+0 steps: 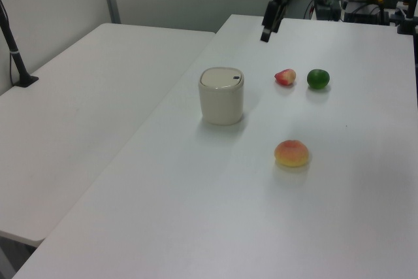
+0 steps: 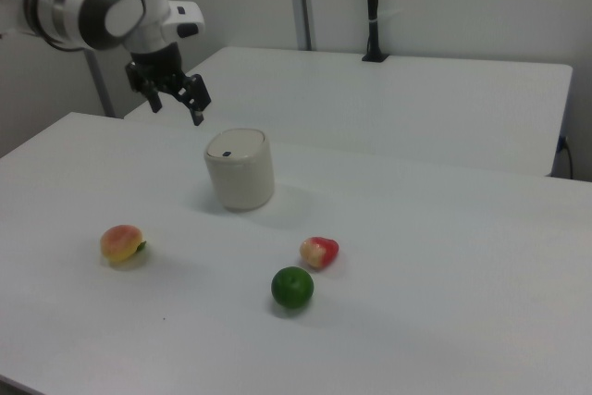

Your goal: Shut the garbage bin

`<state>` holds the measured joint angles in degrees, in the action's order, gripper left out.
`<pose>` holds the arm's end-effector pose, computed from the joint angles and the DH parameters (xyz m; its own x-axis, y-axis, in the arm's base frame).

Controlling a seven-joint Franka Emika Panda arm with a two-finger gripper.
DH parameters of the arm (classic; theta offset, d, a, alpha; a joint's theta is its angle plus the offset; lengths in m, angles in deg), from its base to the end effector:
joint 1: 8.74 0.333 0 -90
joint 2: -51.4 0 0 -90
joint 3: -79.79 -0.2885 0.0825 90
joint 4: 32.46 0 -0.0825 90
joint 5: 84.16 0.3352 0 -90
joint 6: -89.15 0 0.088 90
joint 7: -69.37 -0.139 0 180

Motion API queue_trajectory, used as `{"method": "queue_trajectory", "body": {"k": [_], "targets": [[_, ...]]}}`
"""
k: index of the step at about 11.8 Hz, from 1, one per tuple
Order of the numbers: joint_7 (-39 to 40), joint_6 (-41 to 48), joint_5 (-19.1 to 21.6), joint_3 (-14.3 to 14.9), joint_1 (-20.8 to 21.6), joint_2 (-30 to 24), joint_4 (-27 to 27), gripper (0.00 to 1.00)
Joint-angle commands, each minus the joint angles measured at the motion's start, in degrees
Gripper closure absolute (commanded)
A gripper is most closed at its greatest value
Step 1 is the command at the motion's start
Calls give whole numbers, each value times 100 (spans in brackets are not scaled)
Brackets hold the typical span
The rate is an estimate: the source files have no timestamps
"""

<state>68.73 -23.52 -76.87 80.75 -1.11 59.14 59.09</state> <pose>0.5772 0.0801 0.5209 0.9724 0.0540 0.2271 0.0842 -0.9885 -0.1255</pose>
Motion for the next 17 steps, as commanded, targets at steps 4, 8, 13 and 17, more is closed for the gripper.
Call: {"method": "queue_trajectory", "body": {"k": [4,8,13,17], "targets": [[-68,2036,-52,44,-191,-1256,188,0],[-59,2539,-70,-25,-533,-1547,179,0],[-15,1838,-70,-640,-1227,-1303,188,0],[29,1442,-148,-607,-975,-1082,197,0]]}}
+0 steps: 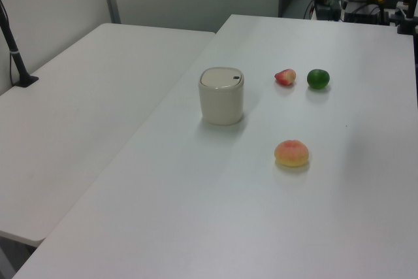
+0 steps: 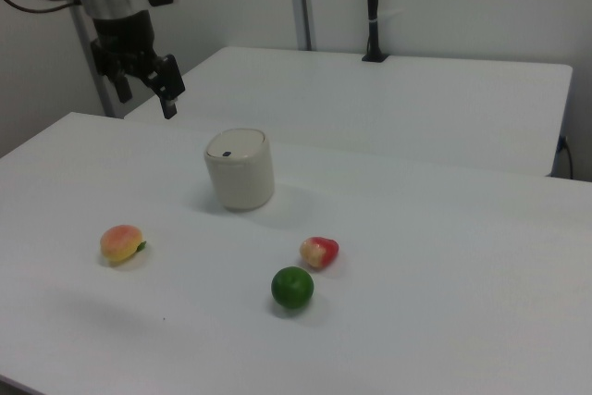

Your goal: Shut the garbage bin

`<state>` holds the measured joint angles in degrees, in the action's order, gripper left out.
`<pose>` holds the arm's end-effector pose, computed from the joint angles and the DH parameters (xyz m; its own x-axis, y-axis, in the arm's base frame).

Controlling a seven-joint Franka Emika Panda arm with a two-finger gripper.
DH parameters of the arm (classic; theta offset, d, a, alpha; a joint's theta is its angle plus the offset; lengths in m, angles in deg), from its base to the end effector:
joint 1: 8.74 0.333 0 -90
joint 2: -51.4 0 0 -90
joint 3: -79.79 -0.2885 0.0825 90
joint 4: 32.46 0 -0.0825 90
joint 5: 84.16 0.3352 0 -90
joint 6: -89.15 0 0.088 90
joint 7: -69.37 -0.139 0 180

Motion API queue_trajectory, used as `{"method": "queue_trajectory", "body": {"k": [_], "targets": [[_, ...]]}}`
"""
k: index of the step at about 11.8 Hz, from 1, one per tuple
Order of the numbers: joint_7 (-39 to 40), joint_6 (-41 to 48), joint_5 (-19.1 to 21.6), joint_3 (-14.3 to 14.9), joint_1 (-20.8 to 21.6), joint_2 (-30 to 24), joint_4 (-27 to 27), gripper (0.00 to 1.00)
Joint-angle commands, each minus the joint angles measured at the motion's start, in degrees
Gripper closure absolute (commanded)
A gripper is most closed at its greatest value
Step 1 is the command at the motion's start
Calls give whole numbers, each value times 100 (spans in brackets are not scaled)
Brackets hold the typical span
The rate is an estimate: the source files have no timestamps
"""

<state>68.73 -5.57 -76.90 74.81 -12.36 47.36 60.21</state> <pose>0.4968 0.0299 0.5890 0.9946 0.0025 0.1039 0.0152 -0.9925 -0.1214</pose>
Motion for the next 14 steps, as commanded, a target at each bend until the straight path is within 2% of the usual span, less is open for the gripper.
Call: {"method": "queue_trajectory", "body": {"k": [1,2,3,14], "targets": [[80,-407,-259,248,473,166,84,0],[194,-416,-277,538,789,210,76,0],[334,-408,-278,584,819,211,76,0],[397,-364,-286,594,828,158,93,0]]}}
